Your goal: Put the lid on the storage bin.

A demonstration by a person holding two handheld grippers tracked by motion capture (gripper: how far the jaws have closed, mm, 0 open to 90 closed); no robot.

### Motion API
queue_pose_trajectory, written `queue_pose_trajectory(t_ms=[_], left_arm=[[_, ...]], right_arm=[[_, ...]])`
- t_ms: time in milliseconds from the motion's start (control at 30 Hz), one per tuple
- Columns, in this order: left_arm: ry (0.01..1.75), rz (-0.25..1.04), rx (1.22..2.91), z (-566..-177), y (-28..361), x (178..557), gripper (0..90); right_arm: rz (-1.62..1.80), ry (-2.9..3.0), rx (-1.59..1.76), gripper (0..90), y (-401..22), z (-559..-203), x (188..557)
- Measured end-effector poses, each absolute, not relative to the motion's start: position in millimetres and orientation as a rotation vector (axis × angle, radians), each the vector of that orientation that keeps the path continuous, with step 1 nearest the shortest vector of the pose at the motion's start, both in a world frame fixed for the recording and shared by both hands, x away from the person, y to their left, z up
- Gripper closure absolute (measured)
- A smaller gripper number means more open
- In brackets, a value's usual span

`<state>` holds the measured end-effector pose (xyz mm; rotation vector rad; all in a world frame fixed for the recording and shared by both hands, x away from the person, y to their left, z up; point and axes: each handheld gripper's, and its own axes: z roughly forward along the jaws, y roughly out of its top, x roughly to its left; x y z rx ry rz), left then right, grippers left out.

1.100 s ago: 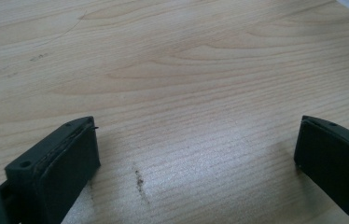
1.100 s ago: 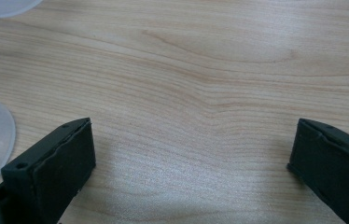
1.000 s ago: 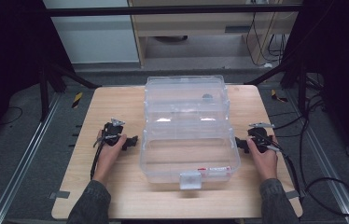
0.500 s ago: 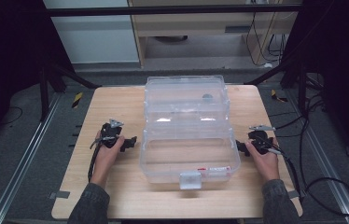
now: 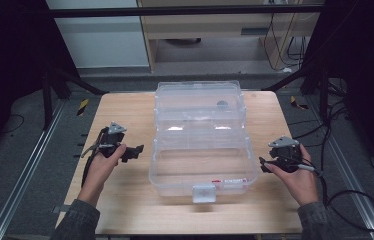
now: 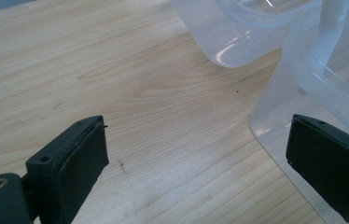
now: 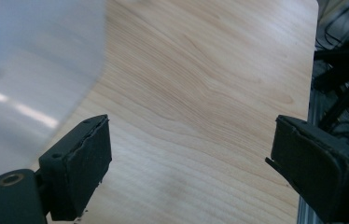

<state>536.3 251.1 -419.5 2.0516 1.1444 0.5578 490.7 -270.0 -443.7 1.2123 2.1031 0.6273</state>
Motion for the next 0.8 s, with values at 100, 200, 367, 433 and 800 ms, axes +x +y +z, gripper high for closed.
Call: queue_pose_trajectory(t_ms=[100,200,367,433,800], left_arm=[[1.081,0.534,2.034,-407,248,525,4.5],[1.039,0.538,2.061,-397,245,520,3.9],[0.976,0.554,2.084,-378,235,513,3.9],[0.945,0.546,2.093,-371,229,510,3.8],[0.823,0.488,2.128,-349,207,505,3.3]], right_arm=[[0.607,2.088,1.155,11.4,-266,-408,477],[0.599,2.089,1.092,11.2,-265,-380,471],[0.702,2.177,1.103,14.4,-267,-345,480],[0.709,2.208,1.094,17.1,-266,-336,487],[0.718,2.342,0.913,29.3,-240,-278,528]])
